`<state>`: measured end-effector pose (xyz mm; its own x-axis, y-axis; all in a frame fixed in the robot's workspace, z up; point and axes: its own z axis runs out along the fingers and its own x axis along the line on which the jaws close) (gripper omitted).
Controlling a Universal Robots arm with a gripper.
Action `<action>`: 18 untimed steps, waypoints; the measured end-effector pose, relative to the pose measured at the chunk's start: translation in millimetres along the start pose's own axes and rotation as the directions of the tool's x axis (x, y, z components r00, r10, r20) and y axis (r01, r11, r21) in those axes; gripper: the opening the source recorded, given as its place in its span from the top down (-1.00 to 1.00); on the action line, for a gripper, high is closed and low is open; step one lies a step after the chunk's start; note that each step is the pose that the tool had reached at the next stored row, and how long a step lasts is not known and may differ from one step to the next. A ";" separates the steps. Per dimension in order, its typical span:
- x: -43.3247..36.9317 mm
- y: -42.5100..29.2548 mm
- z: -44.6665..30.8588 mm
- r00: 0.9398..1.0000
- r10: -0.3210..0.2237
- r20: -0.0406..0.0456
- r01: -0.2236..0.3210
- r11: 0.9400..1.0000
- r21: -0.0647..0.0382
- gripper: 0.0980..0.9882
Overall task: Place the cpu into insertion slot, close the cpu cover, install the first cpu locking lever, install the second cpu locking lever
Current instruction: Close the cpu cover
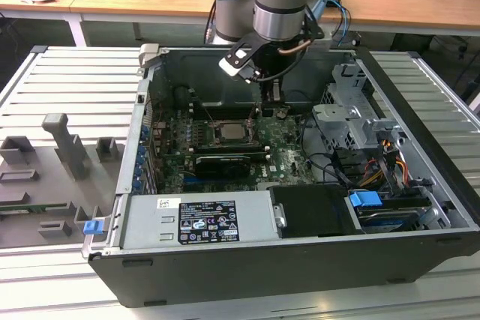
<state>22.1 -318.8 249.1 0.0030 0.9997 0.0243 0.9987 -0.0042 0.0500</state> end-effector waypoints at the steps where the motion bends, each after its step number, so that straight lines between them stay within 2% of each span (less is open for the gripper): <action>1: 0.0 -0.7 0.0 1.000 0.000 0.000 0.000 1.000 0.000 0.98; 18: 0.0 -12.0 -0.6 1.000 0.000 0.000 0.000 1.000 0.000 0.98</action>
<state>10.1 -318.8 249.1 0.0030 0.9997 0.0243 0.9987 -0.0042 0.0500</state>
